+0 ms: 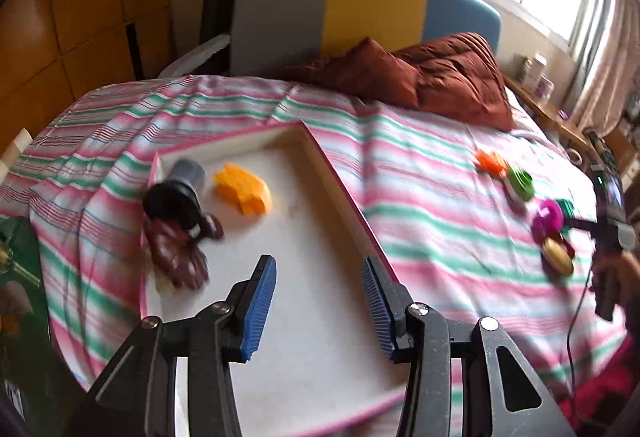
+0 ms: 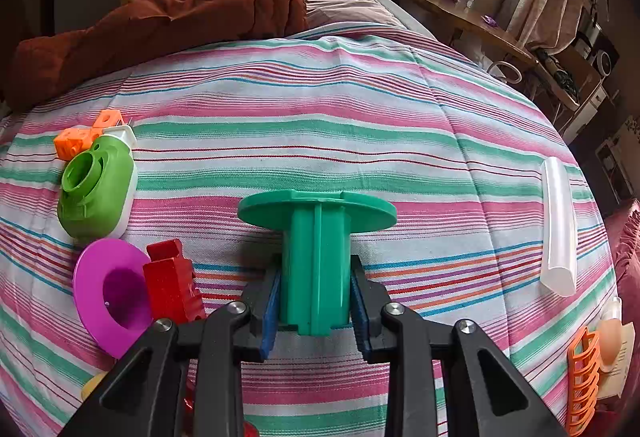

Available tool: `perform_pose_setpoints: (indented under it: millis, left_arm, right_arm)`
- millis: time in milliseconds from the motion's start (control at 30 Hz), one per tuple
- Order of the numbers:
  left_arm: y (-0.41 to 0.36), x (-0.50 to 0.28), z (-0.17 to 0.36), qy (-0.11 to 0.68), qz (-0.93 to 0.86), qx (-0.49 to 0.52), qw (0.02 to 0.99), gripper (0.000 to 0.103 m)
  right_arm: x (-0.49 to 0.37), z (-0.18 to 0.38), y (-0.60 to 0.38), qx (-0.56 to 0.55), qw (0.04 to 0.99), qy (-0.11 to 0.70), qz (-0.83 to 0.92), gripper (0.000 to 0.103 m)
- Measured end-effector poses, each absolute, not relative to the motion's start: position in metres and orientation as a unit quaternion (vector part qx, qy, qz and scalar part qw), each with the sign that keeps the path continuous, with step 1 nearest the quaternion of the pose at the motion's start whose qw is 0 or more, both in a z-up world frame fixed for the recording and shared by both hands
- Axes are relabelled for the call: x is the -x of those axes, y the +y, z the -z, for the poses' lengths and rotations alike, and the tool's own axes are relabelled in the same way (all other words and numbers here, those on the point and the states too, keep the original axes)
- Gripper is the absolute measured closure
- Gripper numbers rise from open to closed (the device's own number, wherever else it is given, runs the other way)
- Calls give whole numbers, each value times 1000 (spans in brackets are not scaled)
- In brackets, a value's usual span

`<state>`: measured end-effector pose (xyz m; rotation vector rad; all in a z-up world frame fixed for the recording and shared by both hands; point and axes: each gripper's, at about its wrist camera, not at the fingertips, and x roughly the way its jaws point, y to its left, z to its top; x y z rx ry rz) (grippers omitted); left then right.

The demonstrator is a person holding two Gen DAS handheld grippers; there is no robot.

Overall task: Organize rigid objects
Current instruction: 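Hold the green funnel piece raised in the right tool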

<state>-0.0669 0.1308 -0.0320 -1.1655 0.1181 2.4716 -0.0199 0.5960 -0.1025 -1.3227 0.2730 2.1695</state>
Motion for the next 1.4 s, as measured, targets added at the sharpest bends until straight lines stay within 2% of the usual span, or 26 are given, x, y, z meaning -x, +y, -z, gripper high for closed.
perform_pose_setpoints:
  millis: [367,567,1067,1400]
  left_arm:
    - [140,32,40,69,-878,425,211,56]
    - [135,29,43,55,-872,438,211,55]
    - [117,19,47,53,-877,440,187,53]
    - [101,18,52,48,-877,447,171,53]
  right_arm:
    - [20,102,592,496,290,82,-814,74]
    - [20,102,592,495,289,82,-815,74]
    - [18,98,602,493,294,129,-808,74]
    - [3,86,619,464,340,160,-802,74]
